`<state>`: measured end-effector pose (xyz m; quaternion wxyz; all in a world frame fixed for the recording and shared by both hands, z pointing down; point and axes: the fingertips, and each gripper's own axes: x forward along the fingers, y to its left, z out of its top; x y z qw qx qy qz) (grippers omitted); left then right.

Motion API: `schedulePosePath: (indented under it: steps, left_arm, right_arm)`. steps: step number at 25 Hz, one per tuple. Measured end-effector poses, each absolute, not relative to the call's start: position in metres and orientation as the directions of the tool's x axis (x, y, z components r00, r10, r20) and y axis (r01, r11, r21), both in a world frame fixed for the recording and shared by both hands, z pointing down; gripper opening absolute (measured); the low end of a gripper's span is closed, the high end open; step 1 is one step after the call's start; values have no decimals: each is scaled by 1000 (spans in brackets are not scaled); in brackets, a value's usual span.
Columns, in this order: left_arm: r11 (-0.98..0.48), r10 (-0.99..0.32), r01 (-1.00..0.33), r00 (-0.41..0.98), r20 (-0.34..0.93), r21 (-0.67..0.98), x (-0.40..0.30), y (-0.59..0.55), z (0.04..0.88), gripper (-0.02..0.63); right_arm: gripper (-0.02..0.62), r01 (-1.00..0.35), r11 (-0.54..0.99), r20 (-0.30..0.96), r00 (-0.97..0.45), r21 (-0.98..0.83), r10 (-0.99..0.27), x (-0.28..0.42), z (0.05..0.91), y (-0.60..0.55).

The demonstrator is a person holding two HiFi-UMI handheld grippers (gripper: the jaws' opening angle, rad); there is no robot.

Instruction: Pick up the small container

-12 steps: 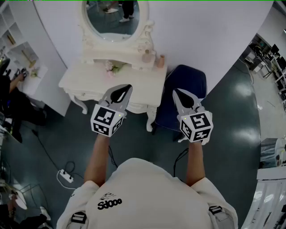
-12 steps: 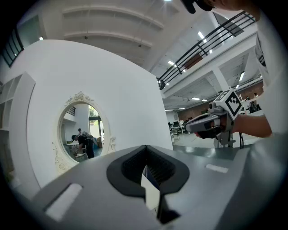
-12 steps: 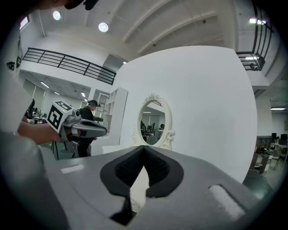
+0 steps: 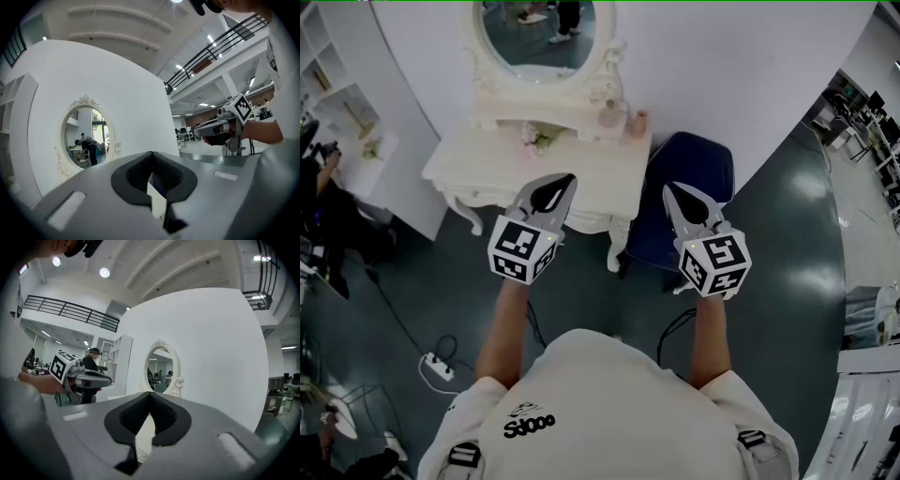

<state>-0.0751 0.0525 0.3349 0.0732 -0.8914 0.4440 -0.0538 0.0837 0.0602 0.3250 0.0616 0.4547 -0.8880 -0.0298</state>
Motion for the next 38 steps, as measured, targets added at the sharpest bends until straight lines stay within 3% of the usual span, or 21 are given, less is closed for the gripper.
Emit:
schedulePosePath:
  steps: [23,31,38]
  left_arm:
    - [-644,-763,-752,644,50,-142,-99,53,352,18]
    - [-595,-804,-795,592,64,-120,-103,-10,364,18]
    - [-586,-810,-798,583,68,-140,-65,-101,352,18]
  right_arm:
    - [2,-851,520,129,-508,80,-852,68,349,63]
    - [2,-826,560,120,-550,70,-826,69,356,-3]
    - [2,-819,569,112,-560,77,-821,104,350,-101]
